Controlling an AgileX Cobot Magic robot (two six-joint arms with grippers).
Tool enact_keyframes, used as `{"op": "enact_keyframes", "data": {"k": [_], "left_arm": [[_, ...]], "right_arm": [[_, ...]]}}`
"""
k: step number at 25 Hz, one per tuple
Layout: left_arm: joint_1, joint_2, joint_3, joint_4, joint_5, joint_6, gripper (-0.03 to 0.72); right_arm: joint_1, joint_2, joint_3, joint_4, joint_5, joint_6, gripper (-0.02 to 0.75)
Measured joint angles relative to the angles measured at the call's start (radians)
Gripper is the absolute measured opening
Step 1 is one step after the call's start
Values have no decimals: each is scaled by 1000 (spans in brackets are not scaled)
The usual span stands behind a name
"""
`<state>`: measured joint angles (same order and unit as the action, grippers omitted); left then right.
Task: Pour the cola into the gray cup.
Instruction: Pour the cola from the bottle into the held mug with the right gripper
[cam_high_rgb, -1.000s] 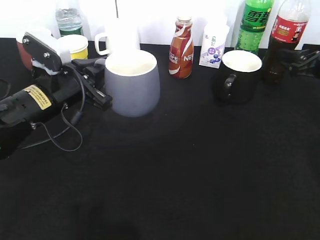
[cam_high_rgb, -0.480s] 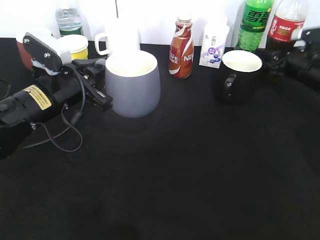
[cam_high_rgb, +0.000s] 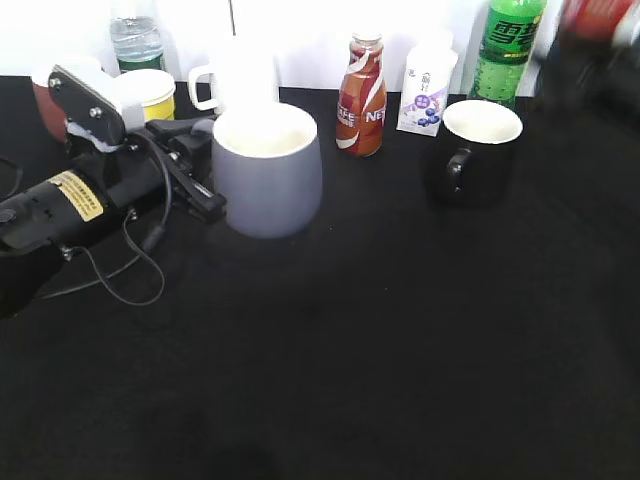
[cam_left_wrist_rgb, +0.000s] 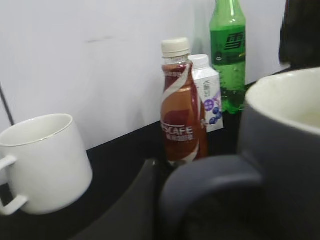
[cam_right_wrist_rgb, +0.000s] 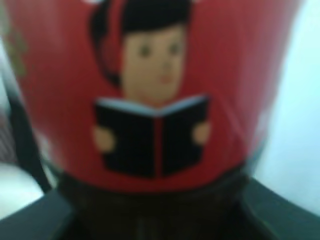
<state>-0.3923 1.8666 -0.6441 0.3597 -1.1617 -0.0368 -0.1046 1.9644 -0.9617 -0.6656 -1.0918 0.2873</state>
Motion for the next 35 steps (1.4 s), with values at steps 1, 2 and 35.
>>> {"op": "enact_keyframes", "data": {"k": [1,2,35], "left_arm": [[0,0,0,18,0,0,51],[0,0,0,28,0,-4,51],[0,-213,198,62,0,46,51]], "right_arm": [[0,-67,13,-25,0,0,407],[11,-135,15,-65,19,16,407],[485,-239,16,60,331,-1317,405]]}}
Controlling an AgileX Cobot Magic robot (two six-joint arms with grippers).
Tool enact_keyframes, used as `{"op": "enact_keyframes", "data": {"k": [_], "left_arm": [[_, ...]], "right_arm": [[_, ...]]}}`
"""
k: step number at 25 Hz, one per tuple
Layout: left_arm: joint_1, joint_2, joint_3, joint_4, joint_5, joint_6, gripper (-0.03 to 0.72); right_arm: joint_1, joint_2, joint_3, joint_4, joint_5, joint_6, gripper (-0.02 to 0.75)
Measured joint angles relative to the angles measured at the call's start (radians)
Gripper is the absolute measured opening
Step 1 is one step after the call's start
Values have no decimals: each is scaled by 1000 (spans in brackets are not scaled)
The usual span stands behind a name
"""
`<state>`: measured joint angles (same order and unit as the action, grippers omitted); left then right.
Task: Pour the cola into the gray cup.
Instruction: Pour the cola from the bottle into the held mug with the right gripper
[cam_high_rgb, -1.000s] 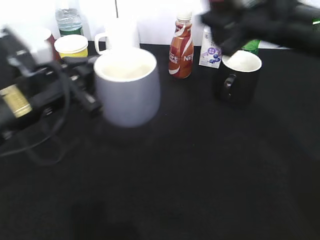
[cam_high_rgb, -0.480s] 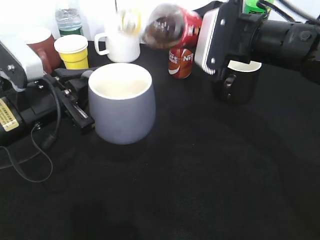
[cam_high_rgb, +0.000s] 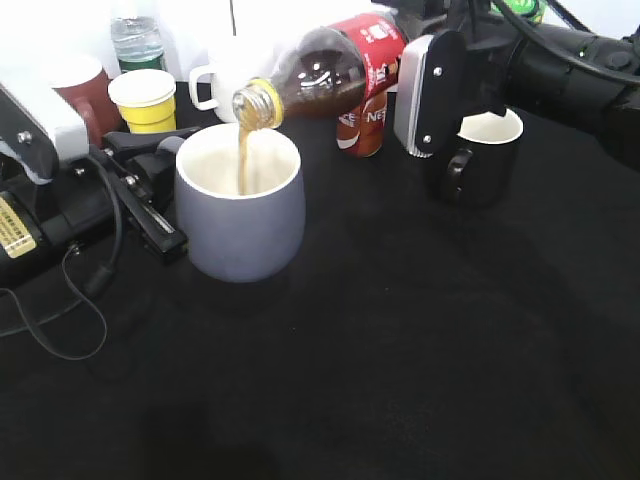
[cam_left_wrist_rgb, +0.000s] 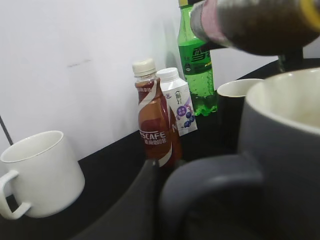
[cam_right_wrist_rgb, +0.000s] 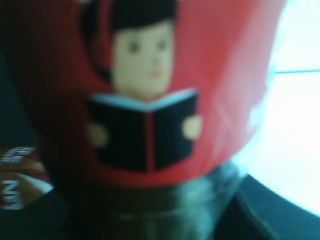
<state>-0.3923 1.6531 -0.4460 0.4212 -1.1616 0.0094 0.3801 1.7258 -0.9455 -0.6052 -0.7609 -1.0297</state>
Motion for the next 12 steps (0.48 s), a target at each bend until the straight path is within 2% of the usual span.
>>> {"op": "enact_keyframes", "data": {"k": [5,12], "left_arm": [[0,0,0,0,0,0,51],[0,0,1,6,1,1,51]], "right_arm": [[0,0,0,57,-6,-89,394],[0,0,0,75,-6,-125,394]]}}
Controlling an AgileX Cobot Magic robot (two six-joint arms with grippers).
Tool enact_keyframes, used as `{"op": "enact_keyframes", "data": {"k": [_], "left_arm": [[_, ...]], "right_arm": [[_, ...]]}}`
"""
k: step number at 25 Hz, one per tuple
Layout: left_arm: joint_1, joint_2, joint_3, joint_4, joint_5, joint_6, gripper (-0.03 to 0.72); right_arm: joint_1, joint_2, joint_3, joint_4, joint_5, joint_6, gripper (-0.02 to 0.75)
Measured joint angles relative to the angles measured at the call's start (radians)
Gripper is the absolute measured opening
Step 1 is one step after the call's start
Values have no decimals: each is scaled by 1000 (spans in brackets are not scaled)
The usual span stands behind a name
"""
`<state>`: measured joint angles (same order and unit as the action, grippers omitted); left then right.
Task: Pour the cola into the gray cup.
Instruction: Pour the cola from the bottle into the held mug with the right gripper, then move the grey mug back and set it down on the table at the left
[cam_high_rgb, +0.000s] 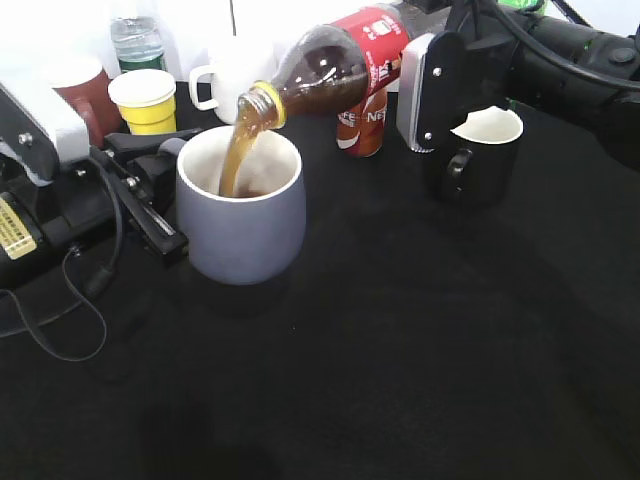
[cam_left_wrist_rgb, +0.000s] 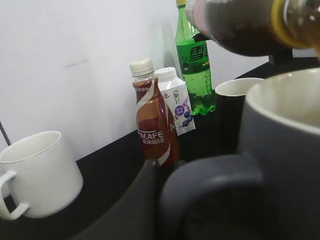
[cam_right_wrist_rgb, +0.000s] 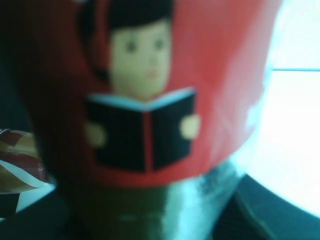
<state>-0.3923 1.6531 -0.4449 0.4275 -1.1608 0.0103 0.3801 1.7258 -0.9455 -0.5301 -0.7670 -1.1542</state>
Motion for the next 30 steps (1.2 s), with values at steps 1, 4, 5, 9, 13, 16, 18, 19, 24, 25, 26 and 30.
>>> {"op": "enact_keyframes", "data": {"k": [1,4,5,9,13,16,18,19,24,25,26,30], "left_arm": [[0,0,0,0,0,0,51],[0,0,0,0,0,4,51],[0,0,0,0,1,5,51],[0,0,0,0,4,7,51],[0,0,0,0,7,7,51],[0,0,0,0,8,8,51],[0,0,0,0,11,8,51],[0,0,0,0,14,10,51],[0,0,0,-7,18,10,51],[0,0,0,-19,19,10,51],[0,0,0,-32,19,10,51],[0,0,0,-49,23,10,51]], "right_arm": [[0,0,0,0,0,0,394],[0,0,0,0,-2,-1,394],[0,0,0,1,-3,-1,394],[0,0,0,4,-7,-7,394],[0,0,0,4,-7,-11,394],[0,0,0,5,-7,-11,394],[0,0,0,5,-7,-11,394],[0,0,0,5,-7,-11,394],[0,0,0,7,4,7,394],[0,0,0,7,3,45,394],[0,0,0,7,3,94,394],[1,0,0,-52,3,314,394]]}}
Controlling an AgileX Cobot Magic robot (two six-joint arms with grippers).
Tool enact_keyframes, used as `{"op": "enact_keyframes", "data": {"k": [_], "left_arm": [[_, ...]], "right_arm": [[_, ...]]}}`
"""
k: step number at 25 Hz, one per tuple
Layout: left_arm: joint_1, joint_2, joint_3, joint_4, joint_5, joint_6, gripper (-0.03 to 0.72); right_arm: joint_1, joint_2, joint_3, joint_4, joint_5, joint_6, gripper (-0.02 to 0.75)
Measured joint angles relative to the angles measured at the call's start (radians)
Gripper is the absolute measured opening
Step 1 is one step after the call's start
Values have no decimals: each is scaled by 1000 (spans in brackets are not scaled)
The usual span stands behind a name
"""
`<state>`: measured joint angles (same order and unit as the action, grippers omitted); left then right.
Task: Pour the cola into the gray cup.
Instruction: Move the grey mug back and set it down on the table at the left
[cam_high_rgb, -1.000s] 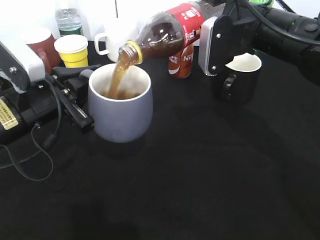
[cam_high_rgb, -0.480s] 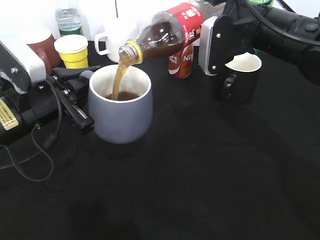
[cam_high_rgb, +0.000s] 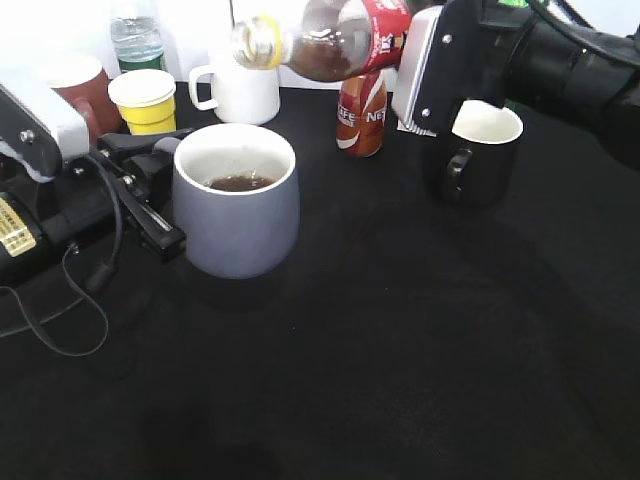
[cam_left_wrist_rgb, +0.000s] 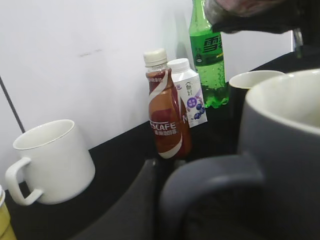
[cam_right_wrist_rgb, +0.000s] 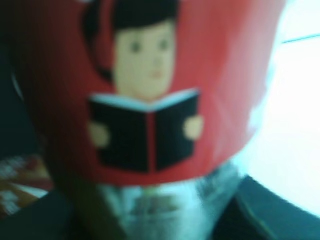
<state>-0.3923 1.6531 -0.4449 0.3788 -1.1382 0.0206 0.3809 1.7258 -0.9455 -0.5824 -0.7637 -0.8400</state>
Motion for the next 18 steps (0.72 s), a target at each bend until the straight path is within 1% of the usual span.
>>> {"op": "enact_keyframes", "data": {"k": [2,4,5,8,9,11,13,16,18], "left_arm": [[0,0,0,-3,0,0,51],[0,0,0,-5,0,0,51],[0,0,0,-10,0,0,51],[0,0,0,-49,0,0,51],[0,0,0,-50,0,0,51],[0,0,0,-90,0,0,51],[0,10,-5,-157,0,0,51],[0,97,-101,-200,0,8,51],[0,180,-193,-273,0,47,51]], "right_arm": [[0,0,0,-20,0,121,394],[0,0,0,-23,-7,324,394],[0,0,0,-23,-26,479,394],[0,0,0,-16,-103,1036,394],[0,0,0,0,-110,1144,394],[-10,-3,0,19,-116,1225,393],[-62,-61,38,8,-125,1283,393],[-219,-198,145,4,-124,1324,393],[-306,-258,213,4,-109,1327,393]]}}
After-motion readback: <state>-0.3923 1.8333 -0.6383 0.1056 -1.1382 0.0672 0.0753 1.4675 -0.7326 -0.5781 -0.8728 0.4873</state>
